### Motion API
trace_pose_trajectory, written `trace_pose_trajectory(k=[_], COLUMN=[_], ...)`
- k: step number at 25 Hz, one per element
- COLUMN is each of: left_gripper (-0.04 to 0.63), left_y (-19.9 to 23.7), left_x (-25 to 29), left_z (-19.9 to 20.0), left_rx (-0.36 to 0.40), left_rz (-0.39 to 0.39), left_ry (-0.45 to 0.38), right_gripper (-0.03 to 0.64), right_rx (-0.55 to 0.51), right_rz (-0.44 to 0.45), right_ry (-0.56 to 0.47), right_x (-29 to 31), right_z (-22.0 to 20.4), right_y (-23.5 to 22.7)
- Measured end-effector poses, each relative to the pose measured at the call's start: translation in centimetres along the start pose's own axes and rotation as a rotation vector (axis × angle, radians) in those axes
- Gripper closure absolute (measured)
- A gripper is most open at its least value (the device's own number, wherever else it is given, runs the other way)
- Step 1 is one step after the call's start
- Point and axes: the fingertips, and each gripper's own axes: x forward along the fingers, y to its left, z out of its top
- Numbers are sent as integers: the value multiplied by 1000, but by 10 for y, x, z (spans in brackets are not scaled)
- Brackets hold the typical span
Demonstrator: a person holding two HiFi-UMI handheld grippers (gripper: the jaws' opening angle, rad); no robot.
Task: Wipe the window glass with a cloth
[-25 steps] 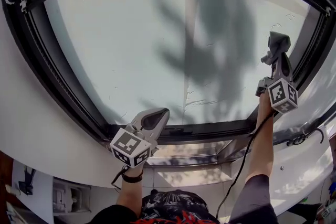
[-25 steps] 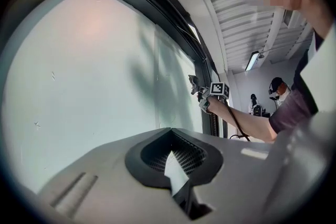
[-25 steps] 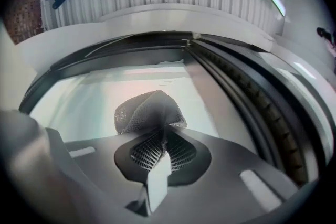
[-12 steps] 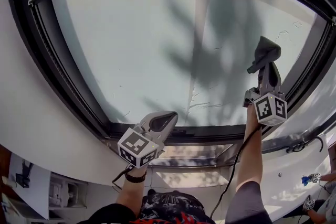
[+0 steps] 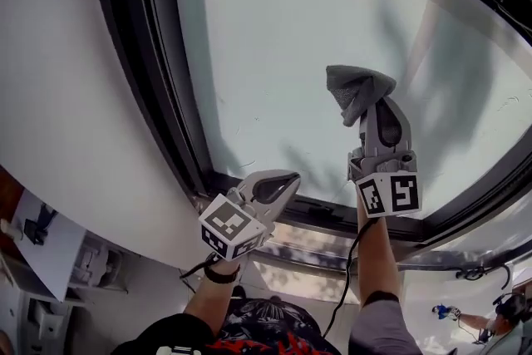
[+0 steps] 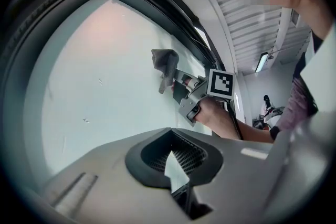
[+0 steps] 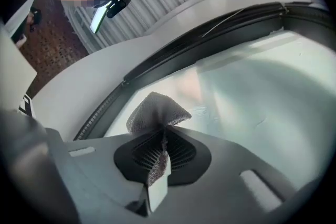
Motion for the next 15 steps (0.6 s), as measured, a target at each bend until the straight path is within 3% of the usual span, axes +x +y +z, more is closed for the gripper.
trace_pose_trajectory(k=[10, 15], left_gripper=[601, 601], left_y=[53, 76], left_x=[-80, -125], left_z=[10, 16], left_rx=[-5, -8], left_rz=[156, 244], left_ry=[-46, -58], right_gripper=[601, 601], right_rx=[203, 260], right_rz=[282, 326], right_ry=[23, 188], right_x=[87, 129], right_z=[-47, -84], right_y=[150, 215])
